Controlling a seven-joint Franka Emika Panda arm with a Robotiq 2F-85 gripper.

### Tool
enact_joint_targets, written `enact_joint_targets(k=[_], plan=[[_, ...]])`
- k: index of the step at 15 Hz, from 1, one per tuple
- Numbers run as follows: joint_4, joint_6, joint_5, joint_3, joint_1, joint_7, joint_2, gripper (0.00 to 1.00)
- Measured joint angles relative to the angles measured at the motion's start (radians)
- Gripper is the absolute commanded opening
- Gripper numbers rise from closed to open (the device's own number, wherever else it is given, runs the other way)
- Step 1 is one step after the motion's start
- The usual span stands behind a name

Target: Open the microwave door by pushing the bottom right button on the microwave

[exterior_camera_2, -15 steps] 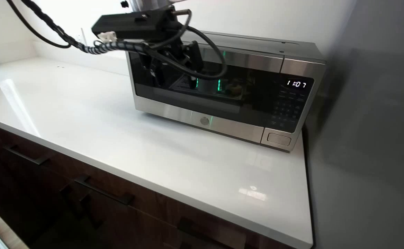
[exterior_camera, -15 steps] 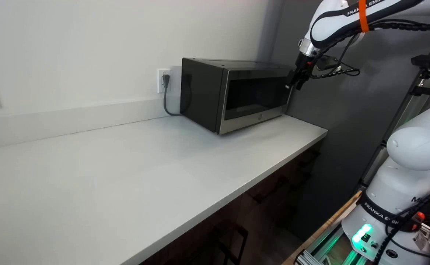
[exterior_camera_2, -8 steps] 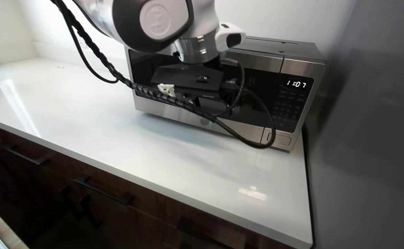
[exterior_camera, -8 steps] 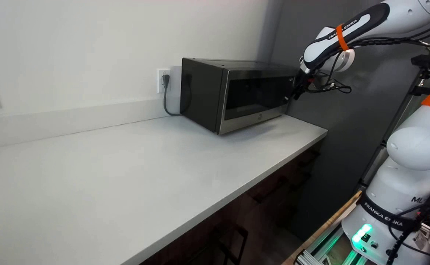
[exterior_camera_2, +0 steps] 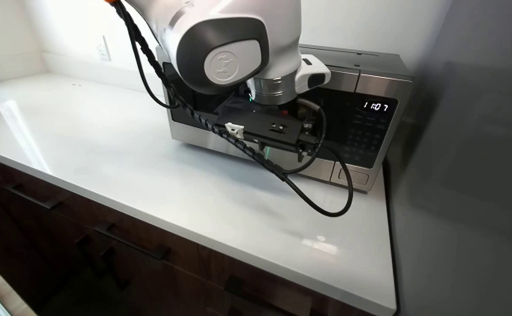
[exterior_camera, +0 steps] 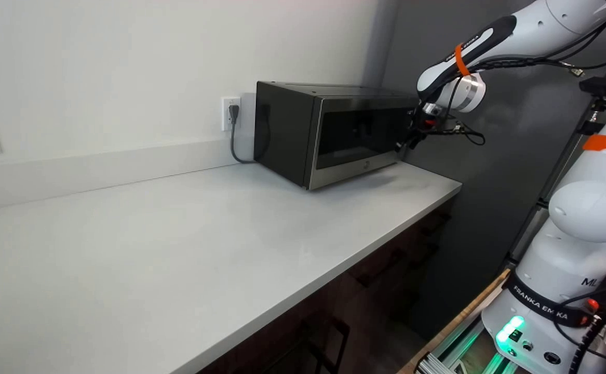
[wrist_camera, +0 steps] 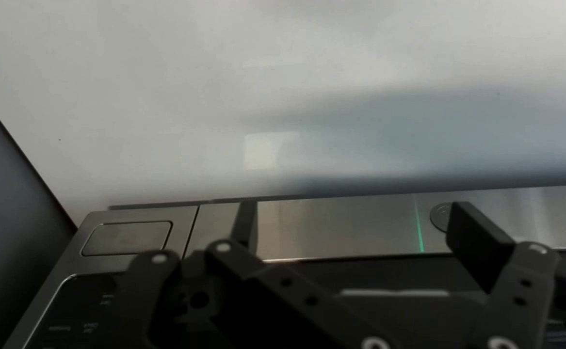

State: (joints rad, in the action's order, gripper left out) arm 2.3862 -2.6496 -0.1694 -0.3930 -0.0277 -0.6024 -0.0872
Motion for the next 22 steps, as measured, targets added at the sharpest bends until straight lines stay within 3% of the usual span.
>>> enact_joint_targets(k=[3,4,5,9,14,15,17,22], plan=[[-0.012,-0.085,-0.005,0.020,-0.037,-0.012,0.035,1.00],[-0.019,-0.123,-0.019,0.010,-0.039,-0.034,0.056,0.75],[-0.029,-0.152,-0.047,0.002,-0.042,-0.070,0.080,0.73],[-0.091,-0.225,-0.230,-0.003,-0.060,-0.275,0.184,0.42],[-0.239,-0.229,-0.390,0.043,-0.131,-0.468,0.337,0.04],[-0.269,-0.227,-0.411,0.055,-0.153,-0.494,0.369,0.22],[-0.287,-0.227,-0.414,0.057,-0.162,-0.500,0.395,0.07],[-0.288,-0.228,-0.414,0.059,-0.155,-0.500,0.385,0.00]])
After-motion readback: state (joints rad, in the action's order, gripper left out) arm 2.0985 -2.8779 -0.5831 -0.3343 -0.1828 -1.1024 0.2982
